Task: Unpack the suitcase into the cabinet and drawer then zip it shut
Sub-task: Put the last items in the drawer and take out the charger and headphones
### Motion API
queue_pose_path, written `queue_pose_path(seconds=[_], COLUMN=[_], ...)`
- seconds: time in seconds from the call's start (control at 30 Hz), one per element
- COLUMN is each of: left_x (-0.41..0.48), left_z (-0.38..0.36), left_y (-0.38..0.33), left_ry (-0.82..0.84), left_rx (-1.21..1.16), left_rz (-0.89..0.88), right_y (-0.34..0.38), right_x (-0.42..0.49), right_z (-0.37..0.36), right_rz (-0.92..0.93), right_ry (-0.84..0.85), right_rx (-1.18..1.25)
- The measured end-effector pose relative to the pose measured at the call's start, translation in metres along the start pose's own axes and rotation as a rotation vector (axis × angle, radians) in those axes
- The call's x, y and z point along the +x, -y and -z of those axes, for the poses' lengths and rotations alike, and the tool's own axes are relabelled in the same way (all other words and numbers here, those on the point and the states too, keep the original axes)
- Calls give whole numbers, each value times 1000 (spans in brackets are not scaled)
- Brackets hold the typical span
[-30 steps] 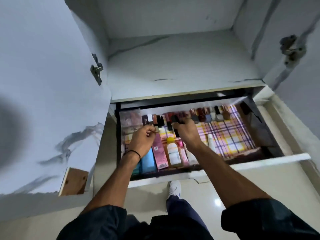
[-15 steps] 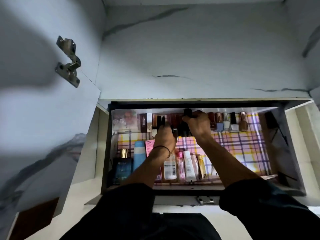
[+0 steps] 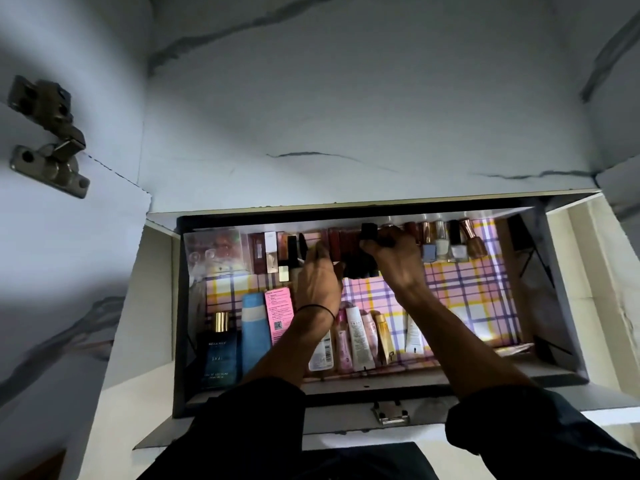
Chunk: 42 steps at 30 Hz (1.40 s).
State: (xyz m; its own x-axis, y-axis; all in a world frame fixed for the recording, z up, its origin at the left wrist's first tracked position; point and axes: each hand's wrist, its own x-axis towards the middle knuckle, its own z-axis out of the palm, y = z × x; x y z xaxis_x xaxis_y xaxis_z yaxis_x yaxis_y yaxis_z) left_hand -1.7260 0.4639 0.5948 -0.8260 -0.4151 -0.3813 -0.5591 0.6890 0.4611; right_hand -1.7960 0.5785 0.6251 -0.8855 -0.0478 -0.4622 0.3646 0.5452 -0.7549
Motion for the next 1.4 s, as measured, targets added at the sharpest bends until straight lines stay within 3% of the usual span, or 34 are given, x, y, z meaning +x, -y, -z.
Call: queue_pose_path(seconds=[0.2,0.43,0.67,0.87,1.0,1.13,1.23,1.4], left_x=[-7,-7,-6,-1,1,4,5,3], left_z=[3,28,39,43,45,48,49,52], left_y=[-6,29,54,56,59,60,61,59], left_ry=[13,-23,-124,-33,12,50,70,84], left_rx=[-66,-109,-221,-235,-227,-210,-204,-193], left_rz=[17,180,124,85,53,36,37,21], right_y=[1,25,34,18,12,14,17,18], right_x=[-6,-1,-2,-13,-22,-26,-23,-29], right_z=[-1,-51,-83,-79,-81,-86,-84,-76], right_rz=[27,168,236,177,173,191,206,221], right_ry=[18,122,195,204,238,196,186,191], right_rx=[-41,-329,-549,-625,-585,-393,-495,-411])
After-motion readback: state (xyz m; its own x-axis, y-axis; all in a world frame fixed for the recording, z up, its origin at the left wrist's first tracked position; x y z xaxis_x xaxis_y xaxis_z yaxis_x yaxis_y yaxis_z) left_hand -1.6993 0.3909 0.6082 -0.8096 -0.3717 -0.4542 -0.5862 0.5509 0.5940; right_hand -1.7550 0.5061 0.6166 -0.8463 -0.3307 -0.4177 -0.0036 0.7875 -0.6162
